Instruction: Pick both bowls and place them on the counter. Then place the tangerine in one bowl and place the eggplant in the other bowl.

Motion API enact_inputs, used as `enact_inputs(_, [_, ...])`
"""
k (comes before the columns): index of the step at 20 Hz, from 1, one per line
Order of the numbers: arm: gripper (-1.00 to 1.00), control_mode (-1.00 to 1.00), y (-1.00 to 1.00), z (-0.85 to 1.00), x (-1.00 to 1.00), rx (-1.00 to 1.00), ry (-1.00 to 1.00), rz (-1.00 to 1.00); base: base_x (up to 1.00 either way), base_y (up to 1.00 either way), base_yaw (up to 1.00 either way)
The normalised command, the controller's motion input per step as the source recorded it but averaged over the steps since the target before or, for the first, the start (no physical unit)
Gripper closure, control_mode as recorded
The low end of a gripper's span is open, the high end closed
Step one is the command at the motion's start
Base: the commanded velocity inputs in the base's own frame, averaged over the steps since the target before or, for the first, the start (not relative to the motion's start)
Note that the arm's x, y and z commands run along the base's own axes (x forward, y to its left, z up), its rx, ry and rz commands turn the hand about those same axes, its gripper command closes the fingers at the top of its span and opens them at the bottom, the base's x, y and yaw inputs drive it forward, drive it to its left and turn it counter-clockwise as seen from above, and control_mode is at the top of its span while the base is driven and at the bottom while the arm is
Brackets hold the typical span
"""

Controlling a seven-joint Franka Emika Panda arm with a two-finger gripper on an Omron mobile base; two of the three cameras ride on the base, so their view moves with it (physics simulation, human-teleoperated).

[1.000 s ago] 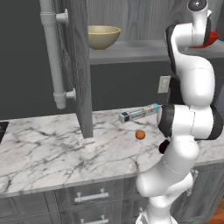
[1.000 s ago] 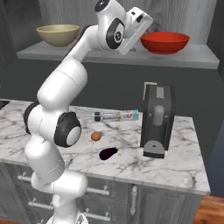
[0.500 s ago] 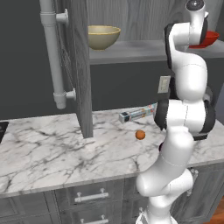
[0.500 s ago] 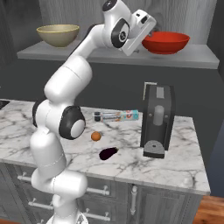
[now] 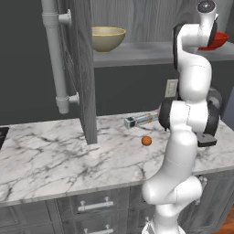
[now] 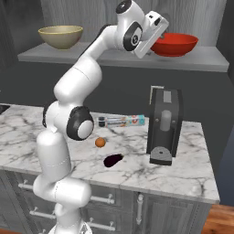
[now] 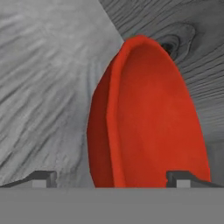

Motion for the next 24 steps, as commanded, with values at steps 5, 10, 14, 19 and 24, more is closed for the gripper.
enact_inputs(5, [-1.00,-1.00,-0.07,-0.08,0.10,0.00,0.01,0.04,0.00,0.00,0.00])
enact_inputs(10, [1.00,-1.00,-0.03,-0.14,0.05,0.00,0.02,0.03,0.00,0.00,0.00])
enact_inputs(14, [1.00,-1.00,0.00,-0.13,-0.02,0.00,0.00,0.01,0.00,0.00,0.00])
enact_inputs(19, [1.00,-1.00,0.00,-0.02,-0.07,0.00,-0.01,0.00,0.00,0.00,0.00])
enact_inputs(24, [1.00,-1.00,0.19,-0.08,-0.61,0.00,-0.10,0.00,0.00,0.00,0.00])
